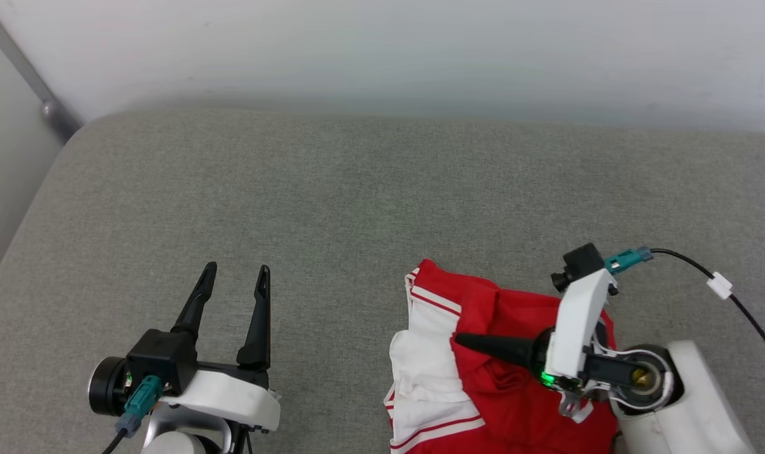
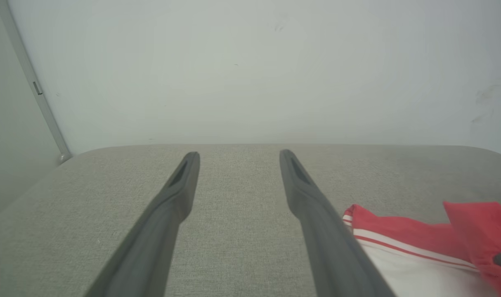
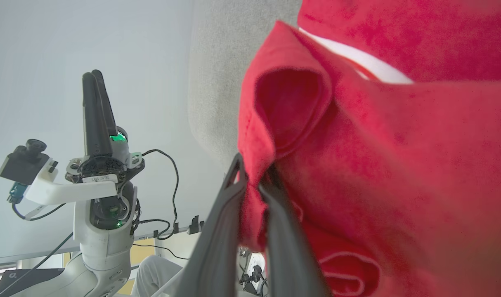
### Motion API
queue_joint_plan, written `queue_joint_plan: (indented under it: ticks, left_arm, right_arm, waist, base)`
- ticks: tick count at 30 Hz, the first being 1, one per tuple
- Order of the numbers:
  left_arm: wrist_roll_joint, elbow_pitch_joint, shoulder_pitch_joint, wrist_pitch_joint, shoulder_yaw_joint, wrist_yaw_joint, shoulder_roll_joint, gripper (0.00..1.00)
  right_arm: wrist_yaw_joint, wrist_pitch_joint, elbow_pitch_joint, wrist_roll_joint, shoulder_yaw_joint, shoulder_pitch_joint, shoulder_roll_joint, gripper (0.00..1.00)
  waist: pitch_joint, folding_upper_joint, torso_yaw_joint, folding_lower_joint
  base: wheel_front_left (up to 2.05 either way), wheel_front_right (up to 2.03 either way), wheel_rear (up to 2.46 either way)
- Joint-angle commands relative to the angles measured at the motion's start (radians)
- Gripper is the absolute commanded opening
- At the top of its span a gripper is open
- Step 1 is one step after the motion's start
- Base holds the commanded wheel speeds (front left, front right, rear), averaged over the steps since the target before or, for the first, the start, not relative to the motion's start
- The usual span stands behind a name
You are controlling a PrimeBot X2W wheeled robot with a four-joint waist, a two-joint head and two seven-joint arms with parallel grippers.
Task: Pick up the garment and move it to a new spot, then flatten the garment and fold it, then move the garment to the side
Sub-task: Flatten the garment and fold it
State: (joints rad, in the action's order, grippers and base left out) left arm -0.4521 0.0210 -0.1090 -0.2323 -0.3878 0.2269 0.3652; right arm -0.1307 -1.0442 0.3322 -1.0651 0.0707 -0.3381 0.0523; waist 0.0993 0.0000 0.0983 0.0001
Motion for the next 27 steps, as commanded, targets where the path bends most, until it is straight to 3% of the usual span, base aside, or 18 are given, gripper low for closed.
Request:
queue_joint_plan:
  ticks: [1, 5, 6, 7, 12, 15, 17, 24, 27]
  left_arm:
    - [0.0, -0.005, -0.011, -0.006, -0.006, -0.004, -0.007, 1.0]
    - [-0.003, -0.015, -0.017, -0.01, -0.007, -0.009, -0.01, 1.0]
    - [-0.004, -0.017, -0.019, -0.011, -0.006, -0.011, -0.011, 1.0]
    - [-0.004, -0.021, -0.02, -0.011, -0.006, -0.012, -0.013, 1.0]
    - [-0.006, -0.035, -0.012, -0.018, -0.002, -0.013, -0.015, 1.0]
    - [-0.008, -0.041, 0.003, -0.021, -0.001, -0.011, -0.013, 1.0]
    - [-0.008, -0.043, 0.004, -0.021, -0.001, -0.011, -0.013, 1.0]
    - [-0.013, -0.052, 0.023, -0.026, 0.012, 0.0, -0.006, 1.0]
    - [-0.013, -0.046, 0.042, -0.026, 0.025, 0.009, -0.002, 1.0]
  right_arm:
    - [0.0, 0.074, 0.02, -0.025, 0.069, -0.031, -0.002, 0.0]
    - [0.0, 0.199, 0.082, -0.046, 0.196, -0.055, -0.002, 0.0]
    - [0.0, 0.227, 0.099, -0.029, 0.218, -0.065, -0.002, 0.39]
    - [0.0, 0.25, 0.116, -0.012, 0.236, -0.075, -0.002, 1.0]
    - [0.0, 0.333, 0.132, 0.058, 0.295, -0.105, 0.004, 1.0]
    - [0.0, 0.462, 0.032, 0.211, 0.34, -0.112, 0.111, 1.0]
    - [0.0, 0.499, 0.011, 0.24, 0.34, -0.1, 0.128, 1.0]
    - [0.0, 0.771, -0.062, 0.555, 0.194, 0.002, 0.271, 1.0]
    - [0.0, 0.857, -0.083, 0.667, 0.1, 0.075, 0.282, 1.0]
  waist:
    - [0.0, 0.0, 0.012, -0.0001]
    - [-0.002, 0.0, 0.023, -0.0001]
    - [-0.002, 0.0, 0.024, -0.0001]
    - [-0.002, 0.0, 0.025, -0.0001]
    - [-0.007, 0.0, 0.015, -0.0001]
    - [-0.023, 0.0, -0.012, -0.0001]
    - [-0.026, 0.0, -0.018, -0.0001]
    - [-0.048, 0.0, -0.064, -0.0001]
    - [-0.054, 0.0, -0.084, -0.0001]
  base:
    - [0.0, 0.0, 0.0]
    - [0.0, 0.0, 0.0]
    - [0.0, 0.0, 0.0]
    - [0.0, 0.0, 0.0]
    - [0.0, 0.0, 0.0]
    - [0.0, 0.0, 0.0]
    - [0.0, 0.0, 0.0]
    - [0.0, 0.0, 0.0]
    - [0.0, 0.0, 0.0]
